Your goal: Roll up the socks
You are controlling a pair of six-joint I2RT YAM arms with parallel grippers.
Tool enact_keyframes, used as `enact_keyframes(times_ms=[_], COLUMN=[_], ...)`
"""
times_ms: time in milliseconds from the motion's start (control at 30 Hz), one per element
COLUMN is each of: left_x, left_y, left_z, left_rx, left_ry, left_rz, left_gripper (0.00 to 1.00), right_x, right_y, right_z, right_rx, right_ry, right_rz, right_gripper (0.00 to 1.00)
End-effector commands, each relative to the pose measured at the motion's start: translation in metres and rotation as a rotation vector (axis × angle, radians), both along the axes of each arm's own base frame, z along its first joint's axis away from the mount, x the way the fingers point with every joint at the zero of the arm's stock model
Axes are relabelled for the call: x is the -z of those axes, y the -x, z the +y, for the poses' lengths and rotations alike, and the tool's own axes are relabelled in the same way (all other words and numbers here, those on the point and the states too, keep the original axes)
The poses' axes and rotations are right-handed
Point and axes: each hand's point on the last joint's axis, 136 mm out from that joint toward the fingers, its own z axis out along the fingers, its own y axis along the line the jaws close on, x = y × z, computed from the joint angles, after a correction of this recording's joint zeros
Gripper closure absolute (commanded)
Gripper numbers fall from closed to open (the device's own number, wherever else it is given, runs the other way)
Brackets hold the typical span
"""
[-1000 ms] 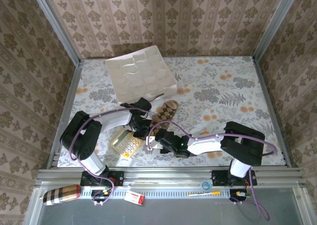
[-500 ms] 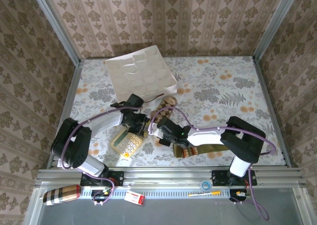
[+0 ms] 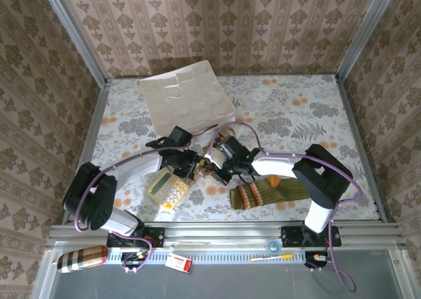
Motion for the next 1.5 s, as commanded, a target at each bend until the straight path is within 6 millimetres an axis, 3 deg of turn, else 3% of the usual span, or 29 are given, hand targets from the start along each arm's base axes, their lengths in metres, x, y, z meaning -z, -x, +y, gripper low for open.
enact_keyframes(times_ms=[0,200,500,600,900,1033,1167,1267,1467], left_x=[0.01,0.024,0.049,0.06,0.086,0.089,0.086,0.081,0.072], left_y=[0.003,0.005,-0.011,-0.009,0.036,0.044,0.046,0.045,0.046], left_z=[-0.006,-0.008,-0.009,-0.007,0.015,0.026,0.028,0.027,0.026], left_rx=[-0.005,-0.008,-0.006,0.006,-0.045,-0.105,-0.111,-0.122,-0.108], left_ry=[0.01,0.002,-0.054,-0.08,-0.164,-0.182,-0.191,-0.19,-0.212], left_rz=[0.012,0.029,0.018,0.037,0.219,0.246,0.262,0.272,0.306], left_gripper=[0.57,0.57,0.57,0.58,0.82,1.0,1.0,1.0,1.0], right_x=[0.043,0.049,0.05,0.054,0.054,0.049,0.027,0.001,-0.024], right_y=[0.028,0.021,0.021,0.022,0.014,0.01,0.007,0.005,0.022], right_z=[-0.036,-0.042,-0.04,-0.04,-0.039,-0.039,-0.032,-0.029,-0.026], right_rx=[0.065,0.128,0.13,0.129,0.118,0.108,0.063,0.025,-0.102], right_ry=[0.145,0.137,0.118,0.125,0.125,0.124,0.062,0.037,0.092], right_rz=[0.253,0.36,0.406,0.413,0.379,0.341,0.218,0.017,-0.338], right_gripper=[1.0,1.0,1.0,1.0,1.0,0.94,0.86,0.82,0.71])
